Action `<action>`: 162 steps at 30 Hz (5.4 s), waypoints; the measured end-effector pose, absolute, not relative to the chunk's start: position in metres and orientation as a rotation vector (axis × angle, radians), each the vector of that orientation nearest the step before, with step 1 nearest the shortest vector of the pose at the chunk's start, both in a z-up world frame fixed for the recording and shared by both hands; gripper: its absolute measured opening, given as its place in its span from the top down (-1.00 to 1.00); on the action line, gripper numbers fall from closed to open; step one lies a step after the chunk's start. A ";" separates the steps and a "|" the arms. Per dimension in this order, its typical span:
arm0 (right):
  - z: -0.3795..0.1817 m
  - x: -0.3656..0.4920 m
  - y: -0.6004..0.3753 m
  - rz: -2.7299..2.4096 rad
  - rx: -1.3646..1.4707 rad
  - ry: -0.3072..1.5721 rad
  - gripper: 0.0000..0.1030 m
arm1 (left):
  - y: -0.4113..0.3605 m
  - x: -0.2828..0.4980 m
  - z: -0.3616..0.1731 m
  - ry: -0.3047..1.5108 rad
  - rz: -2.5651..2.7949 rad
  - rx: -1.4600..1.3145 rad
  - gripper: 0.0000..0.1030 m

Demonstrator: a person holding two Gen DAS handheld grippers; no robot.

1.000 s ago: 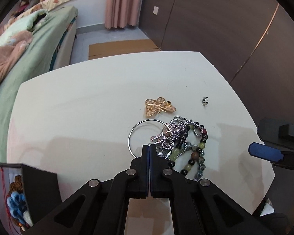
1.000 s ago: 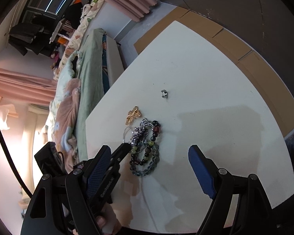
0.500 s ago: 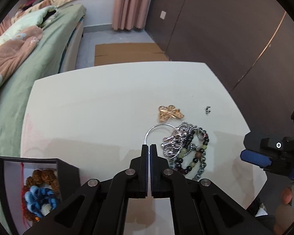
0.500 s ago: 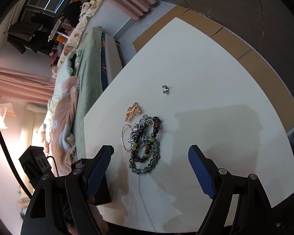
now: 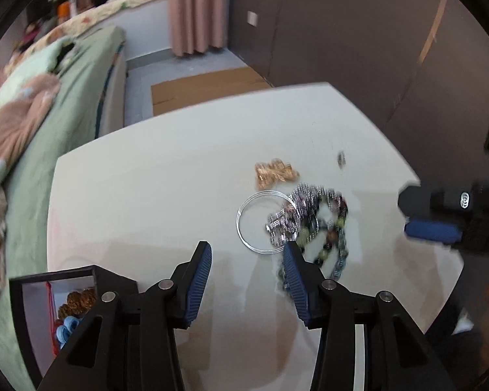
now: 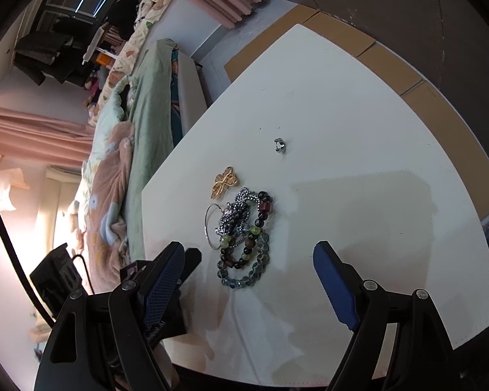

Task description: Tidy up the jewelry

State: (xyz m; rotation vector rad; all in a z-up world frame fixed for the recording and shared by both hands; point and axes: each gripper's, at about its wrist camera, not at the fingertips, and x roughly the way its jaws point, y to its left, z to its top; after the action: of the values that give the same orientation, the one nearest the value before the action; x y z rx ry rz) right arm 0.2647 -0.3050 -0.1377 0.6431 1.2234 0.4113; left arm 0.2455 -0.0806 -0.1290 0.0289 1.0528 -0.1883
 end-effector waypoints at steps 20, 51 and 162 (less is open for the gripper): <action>-0.141 0.266 -0.308 0.414 0.654 1.249 -0.58 | -0.091 0.249 -0.150 1.082 -0.152 0.209 0.08; -0.142 0.265 -0.310 0.420 0.649 1.254 -0.58 | -0.096 0.241 -0.132 1.009 -0.308 0.052 0.92; 0.190 0.171 -0.102 0.804 0.358 0.524 0.91 | 0.148 0.139 -0.024 0.737 -0.184 -0.567 -0.62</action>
State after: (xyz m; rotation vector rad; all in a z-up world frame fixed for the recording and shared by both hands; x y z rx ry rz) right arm 0.1714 -0.1022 0.1901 0.3585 0.5236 0.8041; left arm 0.1394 0.1483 -0.0238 -0.5671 0.7371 -0.1840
